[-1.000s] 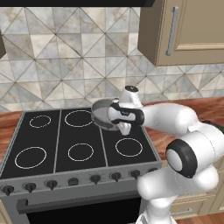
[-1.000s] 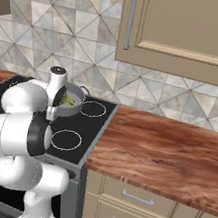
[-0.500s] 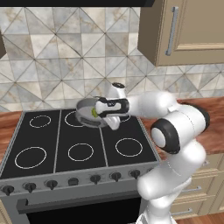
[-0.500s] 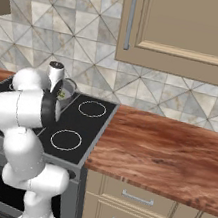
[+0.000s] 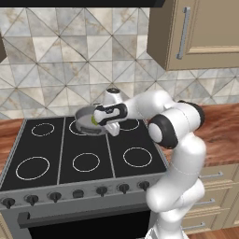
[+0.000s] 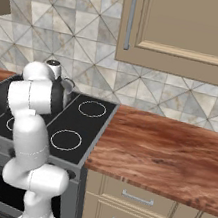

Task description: Turn on the sink faucet. Then move the broccoli from the counter to the sink. Turn off the sink. Move the vegetable from the sink to the pot next to the stove. Finally move the pot to the rear center burner.

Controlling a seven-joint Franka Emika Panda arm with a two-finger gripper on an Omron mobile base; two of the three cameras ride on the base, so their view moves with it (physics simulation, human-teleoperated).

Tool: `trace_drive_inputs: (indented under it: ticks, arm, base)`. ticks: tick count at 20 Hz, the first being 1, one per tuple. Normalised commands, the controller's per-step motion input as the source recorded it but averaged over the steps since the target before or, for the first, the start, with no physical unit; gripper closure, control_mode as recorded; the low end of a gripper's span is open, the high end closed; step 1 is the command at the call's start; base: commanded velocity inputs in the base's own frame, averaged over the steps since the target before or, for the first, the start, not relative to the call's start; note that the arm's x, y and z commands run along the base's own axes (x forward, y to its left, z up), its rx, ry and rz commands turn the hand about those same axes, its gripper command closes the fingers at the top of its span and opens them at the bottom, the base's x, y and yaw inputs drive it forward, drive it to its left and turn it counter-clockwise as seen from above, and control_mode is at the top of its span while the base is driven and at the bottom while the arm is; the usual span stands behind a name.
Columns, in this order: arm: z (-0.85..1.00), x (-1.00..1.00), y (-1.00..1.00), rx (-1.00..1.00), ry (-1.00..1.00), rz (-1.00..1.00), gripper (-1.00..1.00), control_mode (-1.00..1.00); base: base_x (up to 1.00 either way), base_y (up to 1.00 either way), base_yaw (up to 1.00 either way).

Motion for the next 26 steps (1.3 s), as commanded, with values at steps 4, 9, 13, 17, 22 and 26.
trace_drive_inputs:
  ticks: [4,9,13,17,22,26]
  arm:
    - [-0.25,0.23,0.10,-0.02,0.03,0.00,1.00,-1.00]
    - [-0.17,0.25,0.25,0.00,0.01,0.00,1.00,-1.00]
    - [-0.19,0.21,0.28,0.00,0.01,0.00,1.00,-1.00]
    - [-0.10,0.30,0.26,-0.02,0.03,0.00,1.00,-1.00]
    - [-0.09,0.35,0.12,-0.03,0.04,0.00,1.00,-1.00]
    - [-0.15,0.30,0.00,-0.03,0.01,0.00,1.00,-1.00]
  base:
    - [0.00,0.00,0.00]
    - [0.00,0.00,0.00]
    - [0.00,0.00,0.00]
    - [0.00,0.00,0.00]
    - [0.00,0.00,0.00]
    - [0.00,0.00,0.00]
